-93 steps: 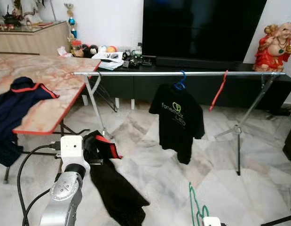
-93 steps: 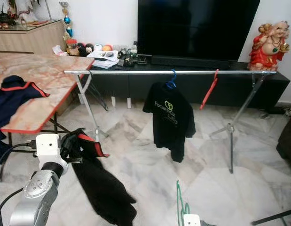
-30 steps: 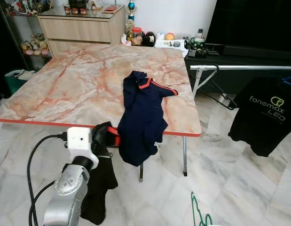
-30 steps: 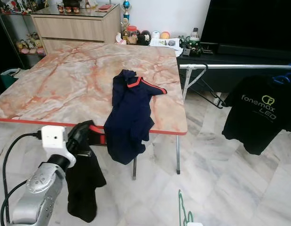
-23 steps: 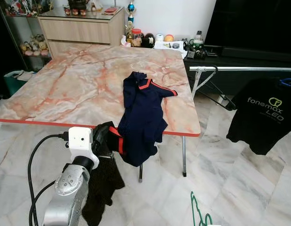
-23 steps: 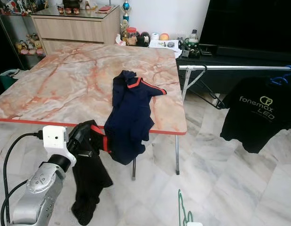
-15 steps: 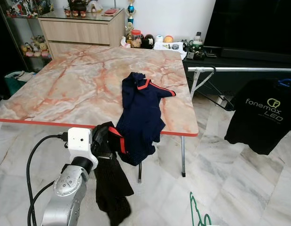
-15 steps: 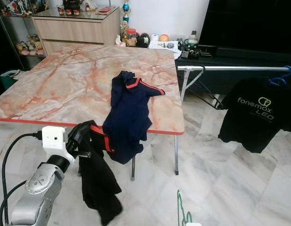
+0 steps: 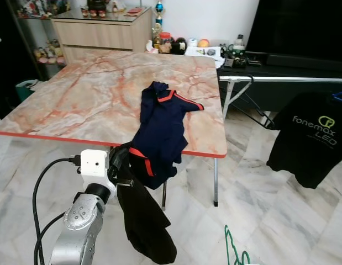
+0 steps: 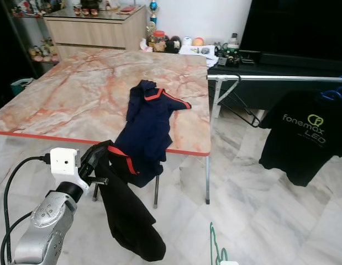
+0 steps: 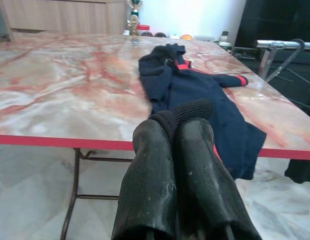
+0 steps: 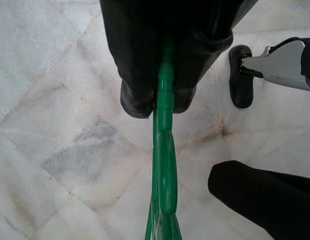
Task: Hang hanger
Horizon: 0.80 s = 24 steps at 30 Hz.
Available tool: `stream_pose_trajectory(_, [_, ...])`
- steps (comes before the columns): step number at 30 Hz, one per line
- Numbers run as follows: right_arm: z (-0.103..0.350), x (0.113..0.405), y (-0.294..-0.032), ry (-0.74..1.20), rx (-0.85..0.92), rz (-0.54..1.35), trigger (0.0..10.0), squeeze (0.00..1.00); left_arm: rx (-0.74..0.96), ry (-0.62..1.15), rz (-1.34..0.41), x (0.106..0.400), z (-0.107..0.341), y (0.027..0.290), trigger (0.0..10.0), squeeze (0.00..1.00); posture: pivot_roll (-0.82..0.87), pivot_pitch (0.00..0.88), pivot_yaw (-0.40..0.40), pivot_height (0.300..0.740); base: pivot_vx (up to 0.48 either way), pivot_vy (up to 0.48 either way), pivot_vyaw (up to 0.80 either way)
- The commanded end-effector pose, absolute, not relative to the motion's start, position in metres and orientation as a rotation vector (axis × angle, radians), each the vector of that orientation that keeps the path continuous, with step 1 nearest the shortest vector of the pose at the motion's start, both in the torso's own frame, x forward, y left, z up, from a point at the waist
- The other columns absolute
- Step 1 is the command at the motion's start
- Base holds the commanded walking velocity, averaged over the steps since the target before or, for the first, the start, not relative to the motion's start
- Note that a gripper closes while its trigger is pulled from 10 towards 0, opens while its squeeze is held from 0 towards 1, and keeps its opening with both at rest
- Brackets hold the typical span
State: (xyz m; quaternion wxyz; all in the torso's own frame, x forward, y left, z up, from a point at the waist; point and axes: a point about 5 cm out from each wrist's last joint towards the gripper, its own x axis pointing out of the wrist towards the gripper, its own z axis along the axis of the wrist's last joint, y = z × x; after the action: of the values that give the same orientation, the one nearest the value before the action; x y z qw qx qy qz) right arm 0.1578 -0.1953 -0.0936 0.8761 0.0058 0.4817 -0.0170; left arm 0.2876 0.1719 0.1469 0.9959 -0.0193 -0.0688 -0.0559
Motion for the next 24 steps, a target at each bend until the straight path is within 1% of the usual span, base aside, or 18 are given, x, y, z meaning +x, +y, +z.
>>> stream_pose_trajectory(1, [-0.093, 0.16, -0.195, 0.993, 0.014, -0.038, 10.0, 0.0, -0.026, -0.206, -0.119, 0.288, 0.164, 0.175, 10.0, 0.0, 0.16, 0.0, 0.0, 0.74, 0.337, 0.0, 0.0])
stream_pose_trajectory(6, [-0.093, 0.16, -0.195, 0.991, 0.014, -0.038, 10.0, 0.0, -0.02, -0.226, -0.12, 0.289, 0.171, 0.177, 10.0, 0.0, 0.17, 0.0, 0.0, 0.74, 0.38, 0.0, 0.0])
stream_pose_trajectory(16, [-0.093, 0.16, -0.195, 0.991, 0.017, -0.045, 10.0, 0.0, -0.009, -0.273, -0.15, 0.294, 0.187, 0.173, 10.0, 0.0, 0.17, 0.0, 0.002, 0.74, 0.407, 0.0, 0.0])
stream_pose_trajectory(18, [-0.093, 0.16, -0.196, 0.989, 0.017, -0.048, 10.0, 0.0, 0.009, -0.314, -0.175, 0.299, 0.202, 0.171, 10.0, 0.0, 0.17, 0.0, 0.001, 0.74, 0.431, 0.0, 0.0])
stream_pose_trajectory(19, [-0.093, 0.16, -0.196, 0.987, 0.017, -0.057, 10.0, 0.0, 0.028, -0.356, -0.191, 0.305, 0.219, 0.17, 10.0, 0.0, 0.18, 0.0, -0.001, 0.74, 0.431, 0.0, 0.0])
stream_pose_trajectory(24, [-0.093, 0.159, -0.196, 0.987, 0.028, -0.073, 10.0, 0.0, 0.069, -0.441, -0.223, 0.316, 0.253, 0.171, 10.0, 0.0, 0.19, 0.0, 0.003, 0.74, 0.43, 0.0, -0.08])
